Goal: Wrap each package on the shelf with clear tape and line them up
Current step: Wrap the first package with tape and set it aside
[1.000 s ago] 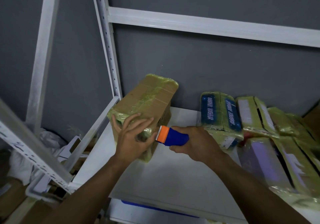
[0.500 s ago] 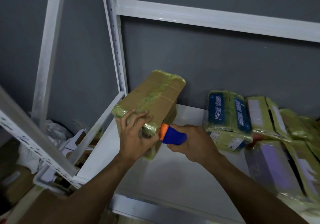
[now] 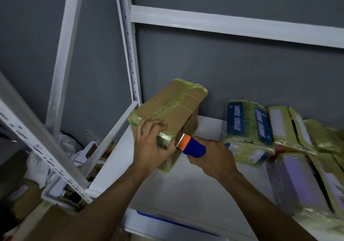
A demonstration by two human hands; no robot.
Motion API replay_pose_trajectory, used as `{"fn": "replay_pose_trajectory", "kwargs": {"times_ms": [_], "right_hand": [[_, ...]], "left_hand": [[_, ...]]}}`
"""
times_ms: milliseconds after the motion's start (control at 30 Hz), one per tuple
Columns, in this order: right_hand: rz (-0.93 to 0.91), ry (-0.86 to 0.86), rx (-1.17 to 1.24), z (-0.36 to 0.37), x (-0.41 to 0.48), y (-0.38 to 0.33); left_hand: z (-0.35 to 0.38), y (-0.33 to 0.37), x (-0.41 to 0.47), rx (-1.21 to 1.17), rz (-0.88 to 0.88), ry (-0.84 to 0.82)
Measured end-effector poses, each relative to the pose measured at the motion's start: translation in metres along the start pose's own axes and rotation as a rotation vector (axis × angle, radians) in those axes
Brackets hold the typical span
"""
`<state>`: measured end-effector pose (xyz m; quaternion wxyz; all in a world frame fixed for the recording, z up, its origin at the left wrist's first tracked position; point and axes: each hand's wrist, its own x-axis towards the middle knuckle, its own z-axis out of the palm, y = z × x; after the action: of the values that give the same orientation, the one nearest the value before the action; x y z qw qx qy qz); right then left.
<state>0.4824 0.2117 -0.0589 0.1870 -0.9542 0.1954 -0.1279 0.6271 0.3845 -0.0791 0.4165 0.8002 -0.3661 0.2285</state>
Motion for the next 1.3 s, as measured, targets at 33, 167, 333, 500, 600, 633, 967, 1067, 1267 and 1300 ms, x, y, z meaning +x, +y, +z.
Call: {"fn": "replay_pose_trajectory", "kwargs": {"times_ms": [33, 167, 333, 500, 600, 633, 967, 1067, 1267, 1300], "right_hand": [[0.012, 0.015, 0.031, -0.002, -0.002, 0.003], [0.099, 0.046, 0.208, -0.012, -0.012, 0.016], [0.265, 0.04, 0.47, -0.016, -0.03, 0.032], [0.355, 0.016, 0.608, 0.009, -0.054, 0.046], [0.429, 0.013, 0.651, 0.021, -0.064, 0.051], [0.437, 0.019, 0.648, 0.024, -0.067, 0.052], [0.413, -0.175, 0.545, 0.023, -0.075, 0.058], [0.372, -0.248, 0.54, 0.016, -0.079, 0.059], [0.418, -0.109, 0.496, 0.015, -0.083, 0.062], [0.418, -0.099, 0.516, 0.015, -0.084, 0.064]], "left_hand": [[0.0, 0.002, 0.001, 0.028, -0.011, -0.015], [0.002, 0.008, 0.0, 0.022, -0.064, -0.023], [-0.007, -0.004, 0.006, -0.084, -0.077, -0.058], [-0.04, -0.025, 0.006, -0.036, -0.238, -0.128], [-0.049, -0.026, 0.009, 0.25, -0.263, -0.191], [-0.047, -0.021, 0.011, 0.364, -0.233, -0.192], [0.015, 0.033, 0.055, 0.563, 0.015, -0.403], [0.018, 0.035, 0.075, 0.536, -0.054, -0.448], [0.009, 0.017, 0.074, 0.383, -0.01, -0.488], [0.007, 0.011, 0.071, 0.325, 0.021, -0.482]]}}
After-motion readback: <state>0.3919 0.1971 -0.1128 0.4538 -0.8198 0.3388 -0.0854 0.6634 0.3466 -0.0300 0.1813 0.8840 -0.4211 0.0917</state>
